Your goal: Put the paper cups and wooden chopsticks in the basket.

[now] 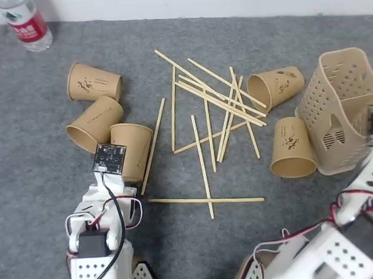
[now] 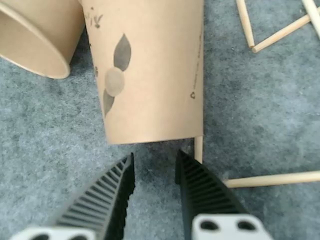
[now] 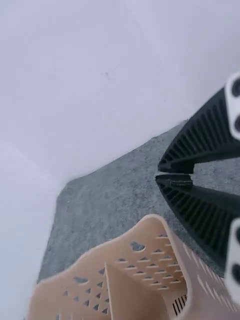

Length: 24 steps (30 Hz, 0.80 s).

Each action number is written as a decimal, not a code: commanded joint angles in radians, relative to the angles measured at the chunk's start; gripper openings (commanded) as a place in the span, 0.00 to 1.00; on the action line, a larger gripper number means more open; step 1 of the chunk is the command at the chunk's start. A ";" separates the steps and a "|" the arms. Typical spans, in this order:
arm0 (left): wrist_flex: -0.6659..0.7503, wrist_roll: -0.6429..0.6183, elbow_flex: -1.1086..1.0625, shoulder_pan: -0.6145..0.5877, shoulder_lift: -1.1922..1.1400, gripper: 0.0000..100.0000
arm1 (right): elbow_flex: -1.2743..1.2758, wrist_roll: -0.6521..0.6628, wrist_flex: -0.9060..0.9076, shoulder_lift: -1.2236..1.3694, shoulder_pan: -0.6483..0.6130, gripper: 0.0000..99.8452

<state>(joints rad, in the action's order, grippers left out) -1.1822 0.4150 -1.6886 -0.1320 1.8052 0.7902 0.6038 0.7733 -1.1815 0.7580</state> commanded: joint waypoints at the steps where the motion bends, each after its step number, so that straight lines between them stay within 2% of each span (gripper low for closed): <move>1: -0.003 0.009 0.005 -0.005 0.011 0.13 | -0.011 -0.203 -0.050 0.099 0.044 0.01; 6: -0.003 0.009 0.005 -0.005 0.011 0.13 | -0.072 -0.379 -0.047 0.303 0.058 0.01; 14: -0.003 0.009 0.005 -0.005 0.011 0.13 | -0.226 -0.551 -0.033 0.601 0.120 0.01; 20: -0.003 0.009 0.005 -0.005 0.011 0.13 | -0.295 -0.552 -0.085 0.776 0.134 0.01; 24: -0.003 0.009 0.005 -0.005 0.012 0.13 | -0.292 -0.508 -0.134 0.872 0.090 0.01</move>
<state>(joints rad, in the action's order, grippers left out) -1.1822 0.4150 -1.6886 -0.1320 1.8052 0.5585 0.0591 0.6782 -0.3452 0.8761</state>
